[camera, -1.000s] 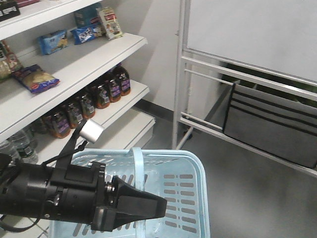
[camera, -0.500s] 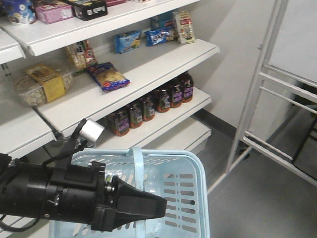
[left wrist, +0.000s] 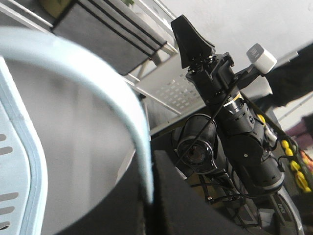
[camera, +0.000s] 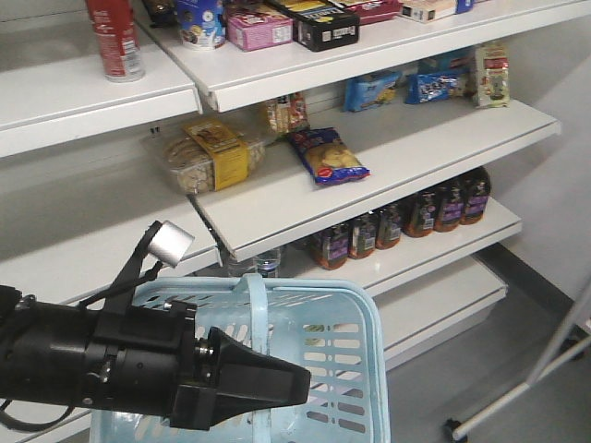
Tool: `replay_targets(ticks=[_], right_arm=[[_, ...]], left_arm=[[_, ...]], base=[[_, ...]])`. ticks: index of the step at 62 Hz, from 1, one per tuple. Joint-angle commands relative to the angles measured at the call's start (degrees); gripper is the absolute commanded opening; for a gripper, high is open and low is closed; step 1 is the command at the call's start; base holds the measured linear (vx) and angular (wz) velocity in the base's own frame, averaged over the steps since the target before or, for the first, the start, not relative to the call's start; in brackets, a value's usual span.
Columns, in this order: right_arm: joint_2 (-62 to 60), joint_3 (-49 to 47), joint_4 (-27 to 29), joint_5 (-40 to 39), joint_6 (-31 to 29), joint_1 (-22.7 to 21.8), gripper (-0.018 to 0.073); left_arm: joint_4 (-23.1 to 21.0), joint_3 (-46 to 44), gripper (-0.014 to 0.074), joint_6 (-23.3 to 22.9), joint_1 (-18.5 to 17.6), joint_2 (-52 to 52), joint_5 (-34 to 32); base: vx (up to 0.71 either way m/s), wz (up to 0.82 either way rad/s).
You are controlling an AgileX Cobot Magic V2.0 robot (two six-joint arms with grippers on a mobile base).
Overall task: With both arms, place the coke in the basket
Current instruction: 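Carry the basket in the left gripper toward the snack shelves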
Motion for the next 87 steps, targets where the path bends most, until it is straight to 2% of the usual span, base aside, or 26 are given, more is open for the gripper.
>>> replay_targets(ticks=[1,49,87], right_arm=[[-0.74,0.44,-0.36,-4.12,-0.14,-0.42,-0.0008],[-0.74,0.44,-0.36,-4.12,-0.14,-0.42,-0.0008],[-0.74,0.44,-0.36,-4.12,-0.14,-0.42,-0.0008]], left_arm=[[-4.33,-1.40,-0.0006,0.75,-0.39,-1.80,2.07],[-4.33,-1.40,-0.0006,0.75,-0.39,-1.80,2.07],[-4.33,-1.40,-0.0006,0.75,-0.39,-1.80,2.07]], base=[[0.11,0.42],[0.09,0.34],[0.05,0.16]])
